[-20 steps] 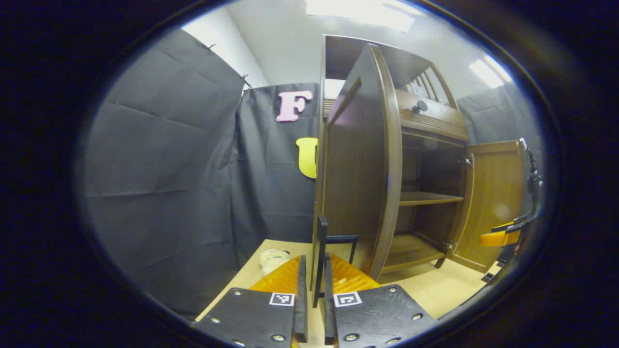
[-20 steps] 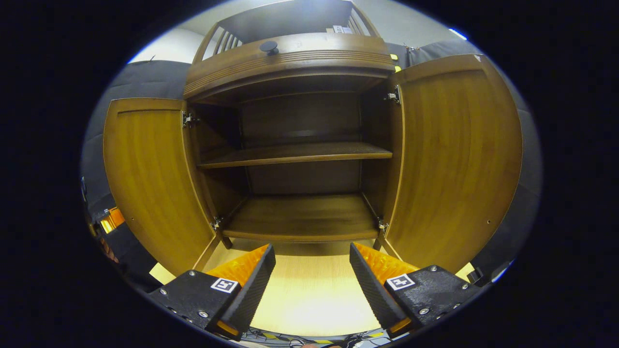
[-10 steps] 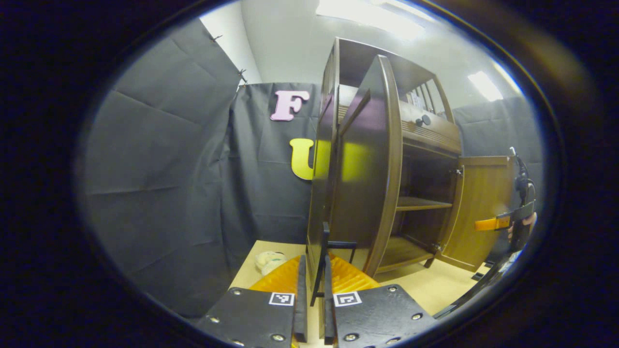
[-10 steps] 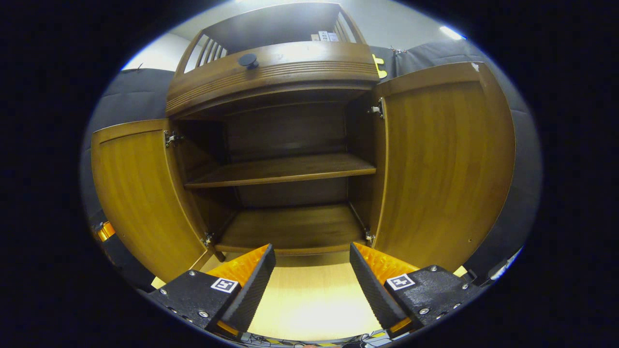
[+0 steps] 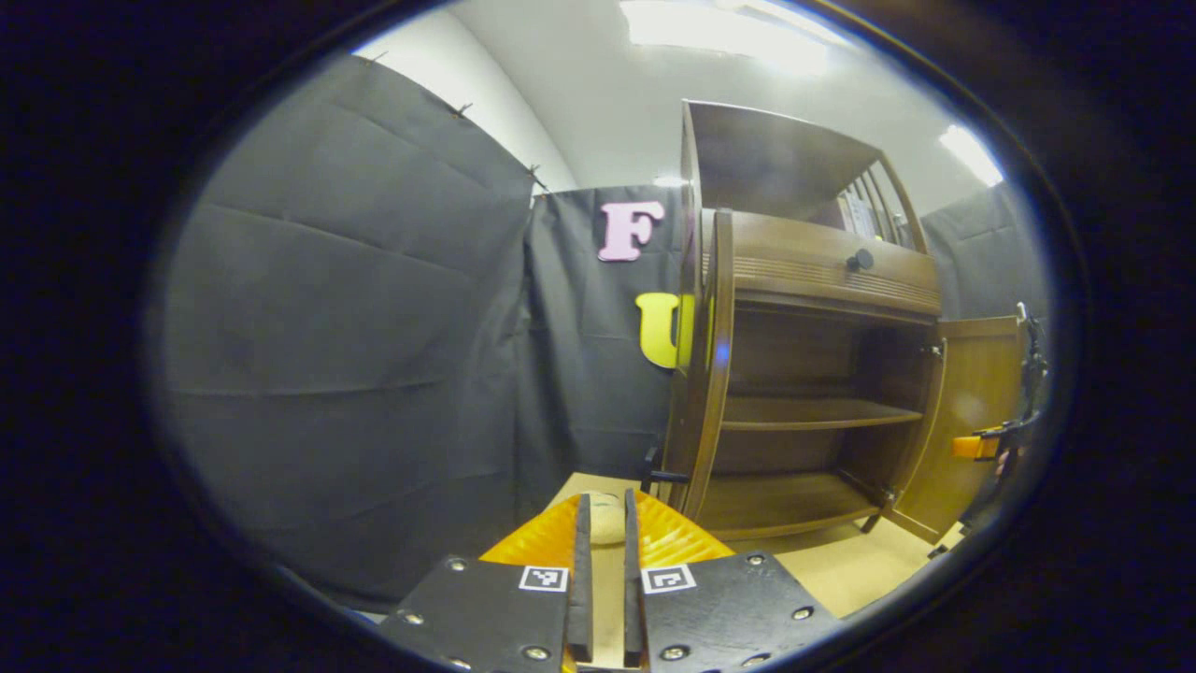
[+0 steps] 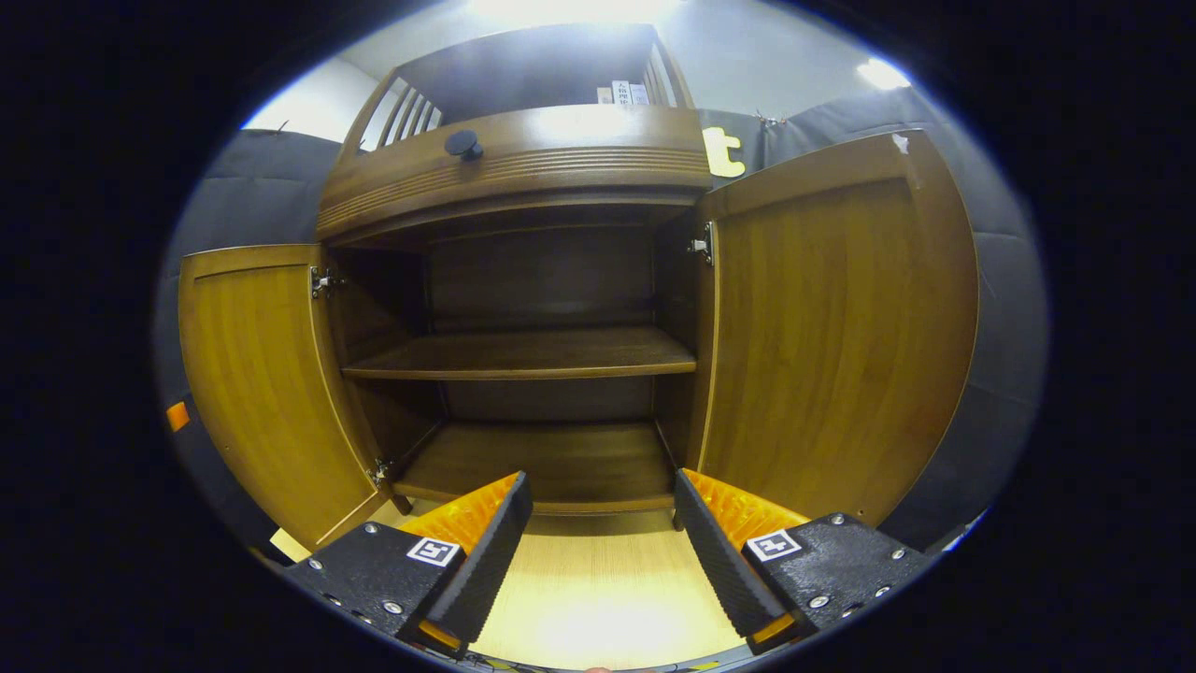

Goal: Open the right door of the double-door shoe cabinet with the right hand, and open the left door with the left hand.

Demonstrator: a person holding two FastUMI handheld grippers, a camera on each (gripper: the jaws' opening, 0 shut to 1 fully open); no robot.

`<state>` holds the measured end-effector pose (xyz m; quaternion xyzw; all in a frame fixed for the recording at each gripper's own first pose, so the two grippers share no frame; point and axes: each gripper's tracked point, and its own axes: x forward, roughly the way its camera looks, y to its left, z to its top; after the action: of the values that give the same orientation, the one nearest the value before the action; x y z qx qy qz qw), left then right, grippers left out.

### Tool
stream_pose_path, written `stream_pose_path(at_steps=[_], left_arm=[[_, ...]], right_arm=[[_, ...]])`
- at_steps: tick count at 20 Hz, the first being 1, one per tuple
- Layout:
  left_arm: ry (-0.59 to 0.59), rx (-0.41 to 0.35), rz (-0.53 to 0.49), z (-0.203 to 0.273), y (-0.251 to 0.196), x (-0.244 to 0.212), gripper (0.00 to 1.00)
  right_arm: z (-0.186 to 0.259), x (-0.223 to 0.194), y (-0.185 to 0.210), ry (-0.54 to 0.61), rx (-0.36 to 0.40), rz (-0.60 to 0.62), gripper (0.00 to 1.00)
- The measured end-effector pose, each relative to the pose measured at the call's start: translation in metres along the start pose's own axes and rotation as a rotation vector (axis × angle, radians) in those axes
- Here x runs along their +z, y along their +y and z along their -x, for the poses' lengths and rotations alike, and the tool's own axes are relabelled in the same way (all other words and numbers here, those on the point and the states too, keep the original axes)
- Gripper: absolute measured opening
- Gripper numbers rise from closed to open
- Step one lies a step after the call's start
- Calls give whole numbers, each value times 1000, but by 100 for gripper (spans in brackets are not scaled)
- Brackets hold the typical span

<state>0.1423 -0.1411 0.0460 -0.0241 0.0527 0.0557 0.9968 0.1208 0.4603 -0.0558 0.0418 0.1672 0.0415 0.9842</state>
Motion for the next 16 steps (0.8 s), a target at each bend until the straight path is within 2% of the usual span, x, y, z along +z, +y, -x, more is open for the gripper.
stream_pose_path(at_steps=[3,4,5,6,8,11,14,16], left_arm=[[-40,40,70,36,-24,24,14],[-50,37,78,42,-37,31,7],[-58,37,65,50,-45,36,20],[-67,36,33,55,-56,40,14],[-77,33,-37,59,-87,47,23],[-72,25,-84,62,-137,40,51],[-58,89,-88,72,-160,35,78],[-71,90,-70,81,-184,34,96]], right_arm=[[13,5,-15,-21,18,20,95],[16,7,-20,-28,30,23,95],[19,8,-22,-35,42,26,95],[22,9,-25,-38,55,29,95],[29,10,-30,-45,78,31,95],[42,12,-38,-50,123,27,95],[58,12,-52,-57,140,42,95],[72,13,-66,-78,141,44,95]])
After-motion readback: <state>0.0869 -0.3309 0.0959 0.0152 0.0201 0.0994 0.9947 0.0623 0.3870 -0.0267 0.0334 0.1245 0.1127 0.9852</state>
